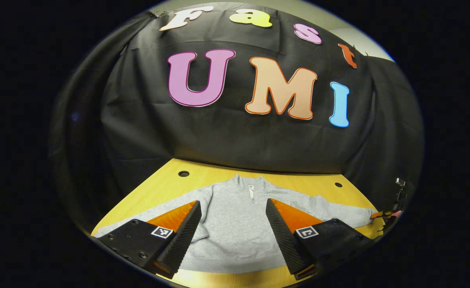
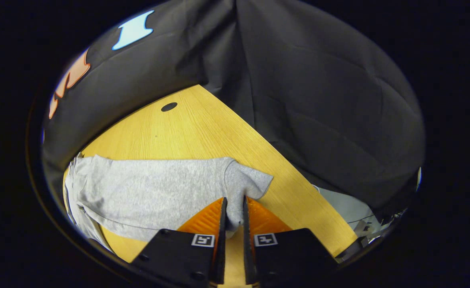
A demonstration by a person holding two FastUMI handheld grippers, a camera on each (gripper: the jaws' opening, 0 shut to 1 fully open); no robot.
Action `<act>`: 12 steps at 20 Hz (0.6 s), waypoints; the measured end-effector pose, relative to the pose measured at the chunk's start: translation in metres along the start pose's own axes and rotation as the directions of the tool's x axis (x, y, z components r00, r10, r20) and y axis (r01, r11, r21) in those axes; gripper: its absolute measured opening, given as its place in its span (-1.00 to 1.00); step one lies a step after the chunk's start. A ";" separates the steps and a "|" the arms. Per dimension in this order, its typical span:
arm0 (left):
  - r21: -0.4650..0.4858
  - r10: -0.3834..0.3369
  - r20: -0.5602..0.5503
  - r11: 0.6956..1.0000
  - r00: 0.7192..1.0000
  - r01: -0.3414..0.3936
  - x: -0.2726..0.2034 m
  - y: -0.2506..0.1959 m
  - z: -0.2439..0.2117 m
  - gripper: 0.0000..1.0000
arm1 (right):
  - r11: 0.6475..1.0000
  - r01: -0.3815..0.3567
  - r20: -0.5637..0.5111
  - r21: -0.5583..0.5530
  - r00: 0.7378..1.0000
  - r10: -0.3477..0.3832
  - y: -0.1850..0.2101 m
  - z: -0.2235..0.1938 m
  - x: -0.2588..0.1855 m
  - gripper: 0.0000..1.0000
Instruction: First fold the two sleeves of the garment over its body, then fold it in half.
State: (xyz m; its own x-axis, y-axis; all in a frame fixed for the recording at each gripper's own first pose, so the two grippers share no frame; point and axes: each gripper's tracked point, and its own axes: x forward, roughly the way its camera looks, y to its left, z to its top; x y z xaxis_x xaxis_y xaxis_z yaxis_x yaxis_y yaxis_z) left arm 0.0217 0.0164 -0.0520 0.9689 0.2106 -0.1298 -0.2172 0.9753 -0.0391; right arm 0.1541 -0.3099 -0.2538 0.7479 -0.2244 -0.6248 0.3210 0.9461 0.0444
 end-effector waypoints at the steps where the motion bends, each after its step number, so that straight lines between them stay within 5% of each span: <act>1: -0.002 -0.005 -0.003 1.000 1.000 0.005 0.000 -0.001 0.000 0.89 | 1.000 0.003 -0.006 -0.002 1.000 -0.003 0.000 -0.002 -0.001 -0.69; 6: -0.001 -0.019 -0.003 1.000 1.000 0.019 0.002 -0.002 -0.001 0.89 | 1.000 -0.012 -0.042 0.019 0.999 0.013 0.000 -0.012 -0.012 -0.84; 12: 0.006 -0.033 -0.003 0.999 0.999 0.033 0.003 0.000 -0.001 0.89 | 0.999 0.013 0.013 0.039 1.000 -0.013 -0.005 -0.011 -0.039 -0.79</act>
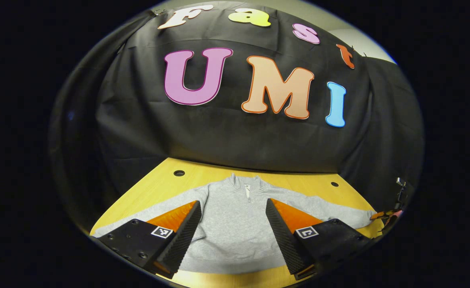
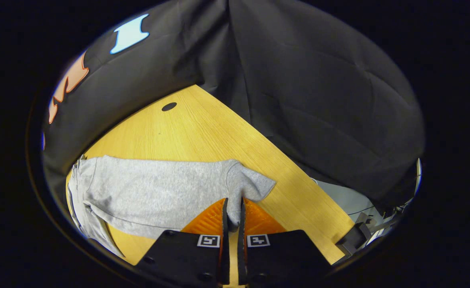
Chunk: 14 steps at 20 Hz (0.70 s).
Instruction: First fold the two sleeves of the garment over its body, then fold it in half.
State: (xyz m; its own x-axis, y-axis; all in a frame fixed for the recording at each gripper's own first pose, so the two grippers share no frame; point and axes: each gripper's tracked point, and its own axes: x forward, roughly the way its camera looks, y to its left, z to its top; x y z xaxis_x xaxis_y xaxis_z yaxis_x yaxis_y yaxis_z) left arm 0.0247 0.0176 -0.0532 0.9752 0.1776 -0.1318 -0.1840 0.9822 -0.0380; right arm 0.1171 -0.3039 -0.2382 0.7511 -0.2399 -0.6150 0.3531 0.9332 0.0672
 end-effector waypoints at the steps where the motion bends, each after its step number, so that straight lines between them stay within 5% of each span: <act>1: 0.001 -0.004 0.002 1.000 1.000 0.004 0.000 0.000 0.001 0.89 | 1.000 -0.002 0.014 0.002 1.000 0.002 0.000 0.001 -0.008 -0.79; 14: 0.004 -0.053 0.027 0.999 0.998 0.053 -0.008 0.011 0.008 0.89 | 1.000 -0.014 0.163 0.026 0.987 0.009 0.039 0.014 -0.079 -0.80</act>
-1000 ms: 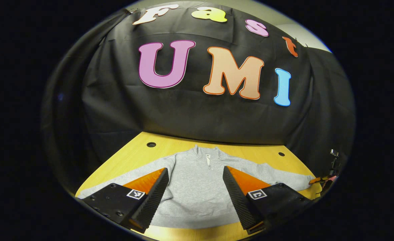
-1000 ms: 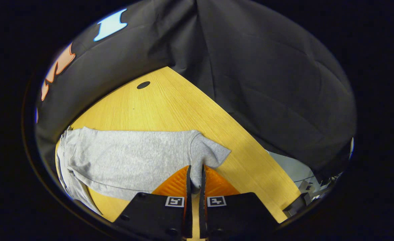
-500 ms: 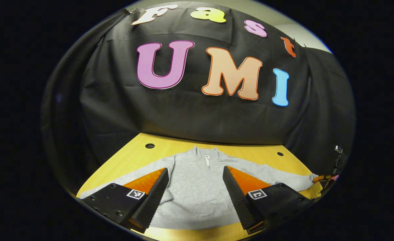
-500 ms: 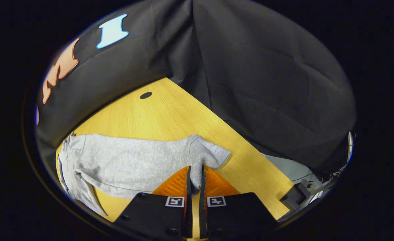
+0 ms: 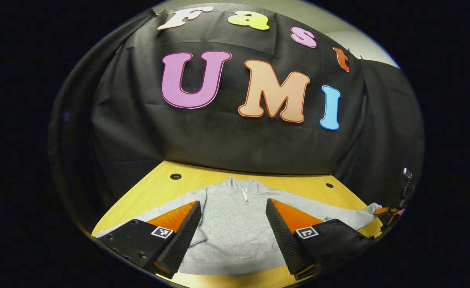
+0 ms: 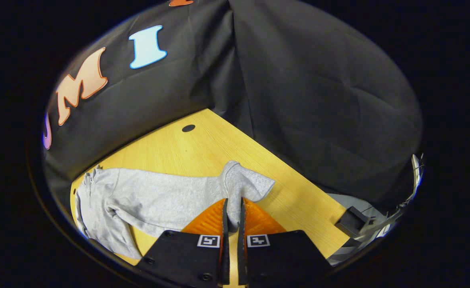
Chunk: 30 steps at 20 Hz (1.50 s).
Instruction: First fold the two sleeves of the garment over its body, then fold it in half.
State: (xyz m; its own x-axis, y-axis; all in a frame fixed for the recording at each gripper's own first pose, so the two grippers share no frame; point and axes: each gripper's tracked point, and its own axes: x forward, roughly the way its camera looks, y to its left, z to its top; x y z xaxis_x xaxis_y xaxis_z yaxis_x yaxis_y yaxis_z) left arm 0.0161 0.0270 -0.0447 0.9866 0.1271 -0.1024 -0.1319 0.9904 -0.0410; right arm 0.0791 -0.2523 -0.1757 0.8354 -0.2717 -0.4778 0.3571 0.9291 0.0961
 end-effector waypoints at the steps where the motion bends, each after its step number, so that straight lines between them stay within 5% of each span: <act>1: 0.002 -0.003 0.005 1.000 1.000 0.003 -0.001 0.002 0.002 0.89 | 1.000 -0.001 0.011 -0.001 1.000 0.001 0.004 0.003 -0.008 -0.80; 6: 0.003 -0.013 0.025 1.000 1.000 0.013 -0.008 0.014 0.009 0.89 | 0.999 -0.014 0.076 -0.041 0.997 0.018 0.046 0.009 -0.042 -0.79; 16: -0.042 0.028 0.031 0.999 0.999 -0.027 -0.021 0.060 0.004 0.89 | 0.972 -0.208 0.126 -0.113 0.967 0.222 0.188 0.025 -0.084 -0.79; 24: -0.076 0.139 0.016 0.988 0.990 -0.138 -0.050 0.123 -0.007 0.90 | 0.891 -0.425 0.100 -0.157 0.891 0.443 0.336 0.017 -0.108 -0.80; 30: -0.096 0.218 -0.012 0.971 0.976 -0.218 -0.072 0.163 -0.020 0.90 | 0.795 -0.579 0.015 -0.179 0.807 0.591 0.441 -0.022 -0.129 -0.79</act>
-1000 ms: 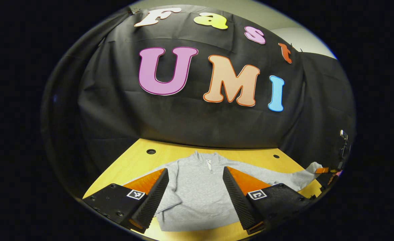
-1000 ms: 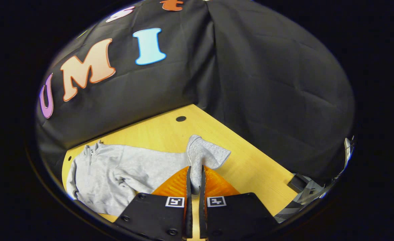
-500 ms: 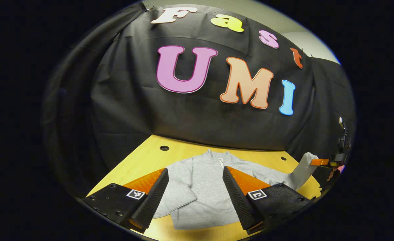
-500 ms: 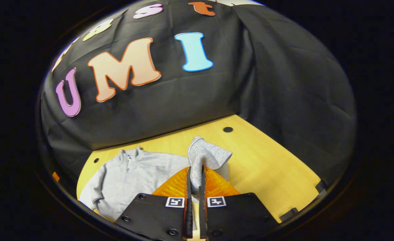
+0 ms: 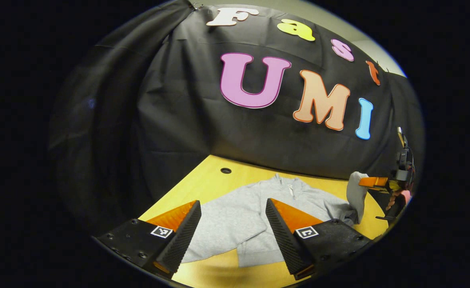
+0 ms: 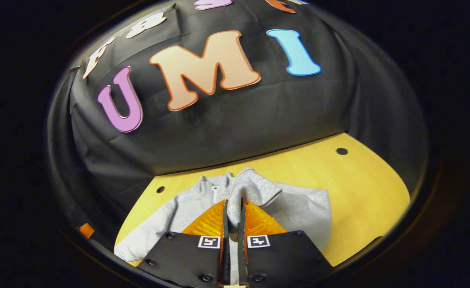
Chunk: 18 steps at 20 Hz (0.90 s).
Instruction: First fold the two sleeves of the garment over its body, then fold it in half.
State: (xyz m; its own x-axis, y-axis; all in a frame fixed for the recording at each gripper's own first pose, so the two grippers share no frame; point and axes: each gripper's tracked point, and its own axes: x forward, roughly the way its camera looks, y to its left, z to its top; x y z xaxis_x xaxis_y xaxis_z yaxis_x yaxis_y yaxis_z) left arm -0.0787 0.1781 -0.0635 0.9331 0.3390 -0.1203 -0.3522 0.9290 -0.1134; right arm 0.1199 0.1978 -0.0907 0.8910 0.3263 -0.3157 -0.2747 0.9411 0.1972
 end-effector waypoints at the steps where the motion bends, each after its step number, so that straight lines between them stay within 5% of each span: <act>1: -0.004 0.010 -0.002 1.000 1.000 -0.010 -0.002 0.006 -0.001 0.90 | 1.000 -0.027 -0.008 0.000 1.000 0.027 0.016 -0.002 0.006 -0.79; 11: -0.028 0.077 -0.049 0.997 0.996 -0.079 -0.019 0.061 -0.020 0.90 | 0.965 -0.263 -0.105 0.009 0.959 0.263 0.155 -0.059 0.070 -0.80; 18: -0.091 0.140 -0.121 0.984 0.983 -0.151 -0.030 0.100 -0.057 0.91 | 0.957 -0.286 -0.218 -0.044 0.938 0.270 0.194 -0.129 0.131 -0.80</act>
State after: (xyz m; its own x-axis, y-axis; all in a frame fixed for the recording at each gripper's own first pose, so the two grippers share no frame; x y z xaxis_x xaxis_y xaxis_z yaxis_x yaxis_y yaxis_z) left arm -0.1463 0.2520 -0.1274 0.8588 0.4452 -0.2536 -0.4945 0.8497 -0.1831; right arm 0.1363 0.4344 -0.2136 0.6826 0.5795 -0.4453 -0.5336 0.8115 0.2382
